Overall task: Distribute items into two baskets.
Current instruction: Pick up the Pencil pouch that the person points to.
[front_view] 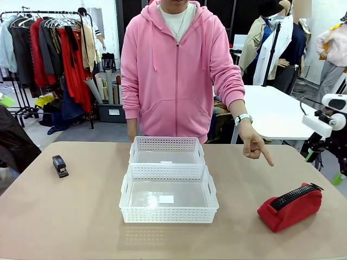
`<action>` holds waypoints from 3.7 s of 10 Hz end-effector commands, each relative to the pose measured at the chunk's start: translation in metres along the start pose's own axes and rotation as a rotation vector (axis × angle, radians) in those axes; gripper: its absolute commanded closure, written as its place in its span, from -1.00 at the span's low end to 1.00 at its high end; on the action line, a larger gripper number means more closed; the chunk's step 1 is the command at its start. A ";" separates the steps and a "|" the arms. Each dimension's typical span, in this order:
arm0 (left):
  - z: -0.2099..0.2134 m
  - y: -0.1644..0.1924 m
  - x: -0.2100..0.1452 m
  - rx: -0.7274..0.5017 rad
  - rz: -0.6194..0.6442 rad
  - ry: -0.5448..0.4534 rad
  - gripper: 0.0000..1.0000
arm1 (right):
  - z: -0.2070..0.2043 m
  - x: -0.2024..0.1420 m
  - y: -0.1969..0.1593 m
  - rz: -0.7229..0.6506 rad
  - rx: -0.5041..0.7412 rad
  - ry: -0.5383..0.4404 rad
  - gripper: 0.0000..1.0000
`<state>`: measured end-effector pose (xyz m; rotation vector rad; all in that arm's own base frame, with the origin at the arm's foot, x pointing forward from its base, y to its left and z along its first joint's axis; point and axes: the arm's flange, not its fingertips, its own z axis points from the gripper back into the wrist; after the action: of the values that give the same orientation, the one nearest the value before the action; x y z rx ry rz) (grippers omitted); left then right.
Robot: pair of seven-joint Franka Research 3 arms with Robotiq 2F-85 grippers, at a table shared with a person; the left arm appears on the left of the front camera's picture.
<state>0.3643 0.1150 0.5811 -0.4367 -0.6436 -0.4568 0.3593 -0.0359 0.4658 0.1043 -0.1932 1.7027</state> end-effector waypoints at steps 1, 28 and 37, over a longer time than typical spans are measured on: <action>0.000 0.000 0.000 -0.013 -0.002 -0.012 -1.00 | -0.011 0.002 0.002 0.052 -0.017 0.086 -1.00; 0.000 0.000 0.000 -0.013 -0.002 -0.012 -1.00 | -0.132 0.001 -0.026 0.131 0.152 0.082 0.25; 0.000 0.000 0.000 -0.013 -0.002 -0.012 -1.00 | -0.132 0.001 -0.035 0.084 0.164 0.052 1.00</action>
<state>0.3643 0.1150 0.5810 -0.4368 -0.6435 -0.4568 0.3941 -0.0062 0.3395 0.1519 0.0047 1.8226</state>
